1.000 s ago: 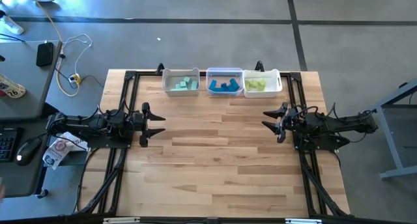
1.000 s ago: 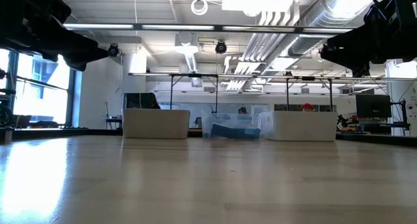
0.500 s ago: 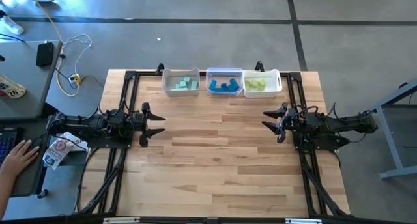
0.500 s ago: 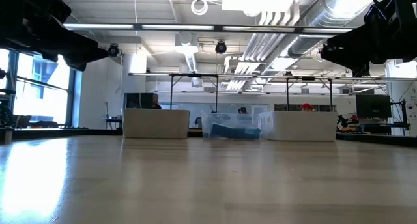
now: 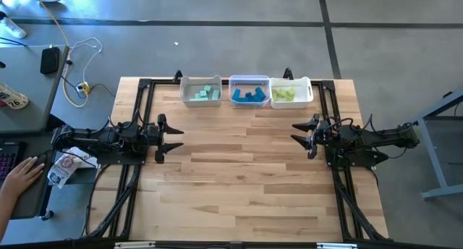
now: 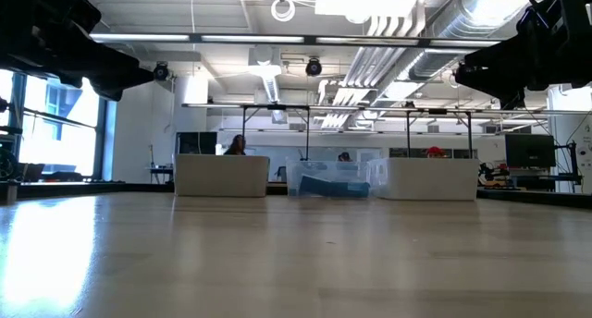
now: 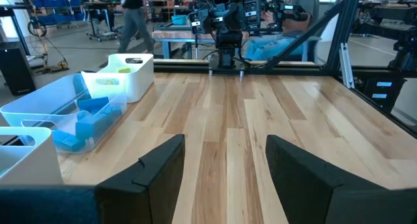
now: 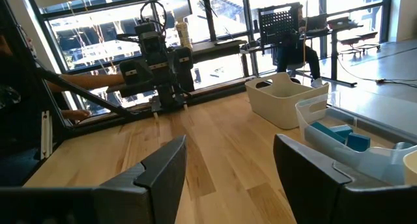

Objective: Sort & place blocks by color
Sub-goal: Return to Home Position

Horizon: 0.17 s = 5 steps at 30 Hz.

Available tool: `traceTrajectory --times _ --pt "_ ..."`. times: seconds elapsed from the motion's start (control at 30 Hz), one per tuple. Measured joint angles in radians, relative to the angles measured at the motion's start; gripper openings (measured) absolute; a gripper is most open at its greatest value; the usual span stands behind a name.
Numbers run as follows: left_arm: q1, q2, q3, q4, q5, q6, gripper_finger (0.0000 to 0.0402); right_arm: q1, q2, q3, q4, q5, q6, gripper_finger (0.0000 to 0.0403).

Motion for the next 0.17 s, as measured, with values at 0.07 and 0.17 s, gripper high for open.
traceTrajectory --times 0.07,0.17 --pt "0.000 0.000 0.000 0.000 0.000 0.001 0.0202 0.000 0.000 0.000 0.000 0.000 0.000 0.0216" --pt "0.000 0.000 0.000 0.000 0.000 0.000 0.0202 0.000 0.000 0.000 0.000 0.000 0.000 0.0216"
